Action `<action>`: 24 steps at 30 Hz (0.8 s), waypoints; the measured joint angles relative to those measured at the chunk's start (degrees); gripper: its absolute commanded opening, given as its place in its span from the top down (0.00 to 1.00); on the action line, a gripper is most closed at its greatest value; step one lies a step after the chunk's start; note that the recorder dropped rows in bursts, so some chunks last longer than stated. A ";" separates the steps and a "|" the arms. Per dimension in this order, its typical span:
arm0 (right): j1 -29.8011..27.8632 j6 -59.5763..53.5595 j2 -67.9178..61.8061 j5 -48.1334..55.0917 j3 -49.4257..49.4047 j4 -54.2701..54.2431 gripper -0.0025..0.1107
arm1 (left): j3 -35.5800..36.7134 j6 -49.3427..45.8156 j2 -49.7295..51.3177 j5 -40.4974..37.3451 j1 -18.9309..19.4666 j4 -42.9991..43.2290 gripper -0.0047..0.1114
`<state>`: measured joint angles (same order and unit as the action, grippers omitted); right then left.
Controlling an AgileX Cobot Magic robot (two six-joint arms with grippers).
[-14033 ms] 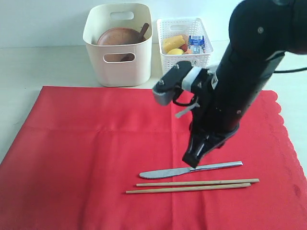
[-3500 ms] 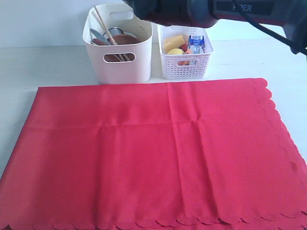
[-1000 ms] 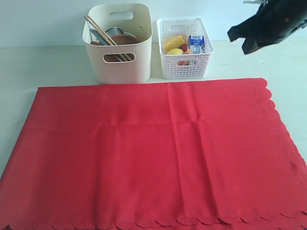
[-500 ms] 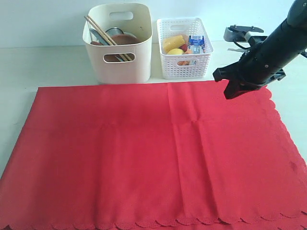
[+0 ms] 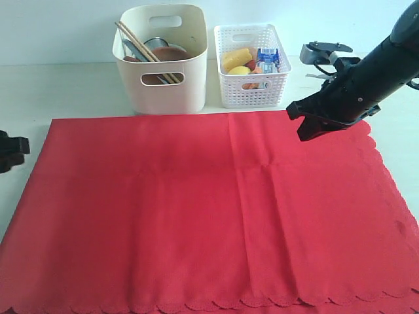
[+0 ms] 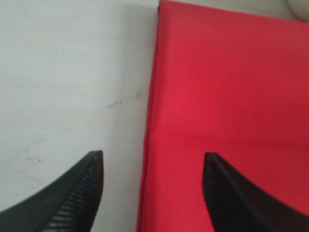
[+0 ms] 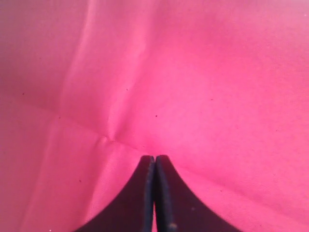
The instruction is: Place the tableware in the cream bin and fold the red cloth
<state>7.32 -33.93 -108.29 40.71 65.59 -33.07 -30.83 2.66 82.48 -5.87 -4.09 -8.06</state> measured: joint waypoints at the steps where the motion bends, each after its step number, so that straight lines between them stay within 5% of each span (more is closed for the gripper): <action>1: 0.00 0.00 0.00 -0.02 0.00 0.00 0.98 | 0.00 -0.58 1.29 0.67 -0.72 0.00 0.41; 15: 0.00 -0.36 0.00 -0.12 0.00 -0.15 0.98 | -0.13 -2.07 15.54 7.48 -2.87 0.00 0.43; 18: 0.00 -0.36 0.00 -0.12 0.00 -0.15 0.98 | -0.13 -2.07 16.72 7.72 -2.87 0.00 0.58; 23: 0.00 -0.36 0.00 -0.12 0.00 -0.15 0.98 | -0.13 -2.18 16.85 8.07 -2.87 -0.11 0.96; 24: 0.00 -0.36 0.00 -0.12 0.00 -0.15 0.98 | -0.13 -2.18 16.85 8.20 -2.87 -0.11 0.96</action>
<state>7.32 -34.29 -108.29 40.59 65.59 -33.22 -30.96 0.48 99.33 2.33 -6.96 -8.17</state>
